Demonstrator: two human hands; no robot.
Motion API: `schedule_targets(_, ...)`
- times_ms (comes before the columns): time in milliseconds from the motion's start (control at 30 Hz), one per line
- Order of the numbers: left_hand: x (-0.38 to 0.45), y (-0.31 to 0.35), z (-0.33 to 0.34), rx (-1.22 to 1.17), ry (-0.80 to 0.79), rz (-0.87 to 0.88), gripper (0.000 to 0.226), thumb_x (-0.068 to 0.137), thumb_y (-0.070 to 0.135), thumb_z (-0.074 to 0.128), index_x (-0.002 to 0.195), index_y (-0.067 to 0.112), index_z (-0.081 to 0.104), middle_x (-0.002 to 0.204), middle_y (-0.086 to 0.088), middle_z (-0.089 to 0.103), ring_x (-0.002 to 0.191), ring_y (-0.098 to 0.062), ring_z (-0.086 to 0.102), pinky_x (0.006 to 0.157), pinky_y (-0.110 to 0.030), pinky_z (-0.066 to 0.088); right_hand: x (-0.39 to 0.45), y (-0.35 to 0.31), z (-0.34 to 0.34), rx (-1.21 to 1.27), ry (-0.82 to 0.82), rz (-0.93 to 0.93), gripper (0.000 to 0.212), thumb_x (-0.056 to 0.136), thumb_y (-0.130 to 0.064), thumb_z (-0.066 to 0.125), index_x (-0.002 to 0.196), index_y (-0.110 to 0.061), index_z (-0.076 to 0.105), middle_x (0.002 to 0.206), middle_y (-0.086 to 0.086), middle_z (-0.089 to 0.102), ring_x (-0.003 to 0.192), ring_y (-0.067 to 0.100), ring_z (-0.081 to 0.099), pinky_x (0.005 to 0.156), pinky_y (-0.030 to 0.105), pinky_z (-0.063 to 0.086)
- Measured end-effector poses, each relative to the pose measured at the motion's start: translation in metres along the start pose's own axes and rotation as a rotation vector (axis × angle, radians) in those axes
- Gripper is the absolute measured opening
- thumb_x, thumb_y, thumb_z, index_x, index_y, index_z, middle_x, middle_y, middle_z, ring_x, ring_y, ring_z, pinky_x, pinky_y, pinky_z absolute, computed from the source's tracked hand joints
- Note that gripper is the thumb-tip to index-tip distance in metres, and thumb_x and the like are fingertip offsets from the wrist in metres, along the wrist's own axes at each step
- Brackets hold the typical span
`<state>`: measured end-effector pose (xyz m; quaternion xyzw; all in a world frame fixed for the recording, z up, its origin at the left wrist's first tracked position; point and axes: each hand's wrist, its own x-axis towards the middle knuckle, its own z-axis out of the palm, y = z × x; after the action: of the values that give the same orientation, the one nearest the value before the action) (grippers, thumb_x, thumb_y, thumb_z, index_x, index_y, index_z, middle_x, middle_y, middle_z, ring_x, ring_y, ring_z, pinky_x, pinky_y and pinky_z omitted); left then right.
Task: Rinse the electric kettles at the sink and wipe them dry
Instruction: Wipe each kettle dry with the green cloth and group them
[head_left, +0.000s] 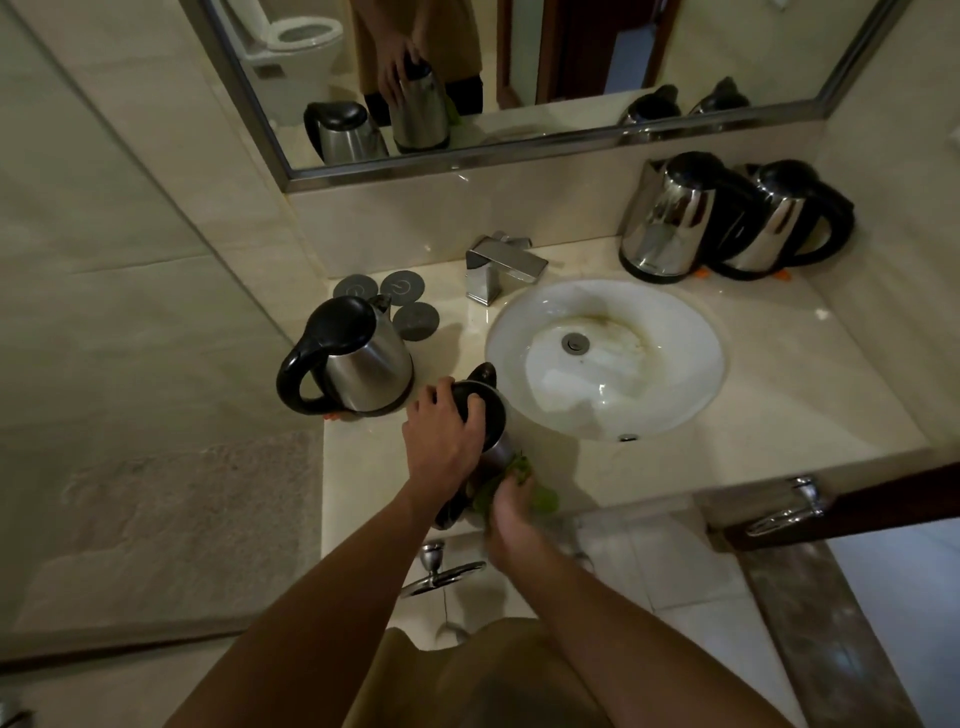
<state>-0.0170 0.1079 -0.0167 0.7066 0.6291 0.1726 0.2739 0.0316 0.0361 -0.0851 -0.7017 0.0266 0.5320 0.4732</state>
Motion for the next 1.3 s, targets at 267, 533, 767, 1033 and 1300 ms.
schedule_targets(267, 0.001, -0.002, 0.001, 0.005, -0.015, -0.002, 0.058, 0.088, 0.05, 0.032, 0.131, 0.015, 0.048, 0.125, -0.012, 0.053, 0.112, -0.03, 0.049, 0.097, -0.05, 0.045, -0.051, 0.008, 0.023, 0.135, 0.018, -0.134, 0.049, 0.108, -0.028, 0.032, 0.155, -0.017, 0.022, 0.153, 0.013, 0.039, 0.133, 0.033, 0.048, 0.091, 0.028, 0.044)
schedule_targets(533, 0.004, -0.004, 0.004, 0.027, -0.001, -0.008, 0.055, 0.089, 0.051, 0.033, 0.129, 0.016, 0.048, 0.122, -0.011, 0.054, 0.11, -0.03, 0.049, 0.094, -0.05, 0.046, -0.001, -0.056, -0.008, -0.089, -0.005, -0.37, 0.043, 0.107, -0.018, 0.031, 0.147, -0.028, 0.042, 0.151, 0.011, 0.036, 0.13, 0.03, 0.045, 0.107, 0.044, 0.043)
schedule_targets(767, 0.003, -0.004, 0.003, 0.089, -0.024, 0.035, 0.059, 0.089, 0.054, 0.035, 0.132, 0.014, 0.046, 0.125, -0.011, 0.051, 0.111, -0.029, 0.048, 0.095, -0.05, 0.046, -0.001, -0.048, -0.02, -0.177, -0.123, -0.35, 0.044, 0.109, -0.027, 0.026, 0.152, -0.034, 0.03, 0.154, 0.006, 0.031, 0.137, 0.029, 0.039, 0.109, 0.043, 0.038)
schedule_targets(1033, 0.013, -0.01, -0.007, 0.229, -0.145, 0.244, 0.075, 0.081, 0.063, 0.03, 0.133, 0.011, 0.045, 0.126, -0.011, 0.051, 0.11, -0.03, 0.049, 0.094, -0.042, 0.044, 0.016, -0.051, -0.054, -0.367, 0.021, -0.274, 0.055, 0.098, -0.012, 0.054, 0.147, -0.019, 0.032, 0.122, 0.006, 0.055, 0.116, 0.032, 0.057, 0.102, 0.047, 0.048)
schedule_targets(1300, 0.036, -0.023, -0.028, 0.386, -0.373, 0.603, 0.081, 0.086, 0.064, 0.03, 0.146, 0.01, 0.036, 0.142, -0.013, 0.047, 0.124, -0.028, 0.046, 0.1, -0.04, 0.045, 0.027, -0.063, -0.079, -0.591, -0.066, -0.467, 0.029, 0.073, 0.002, 0.075, 0.1, -0.009, 0.074, 0.099, 0.005, 0.064, 0.091, 0.023, 0.06, 0.081, 0.025, 0.048)
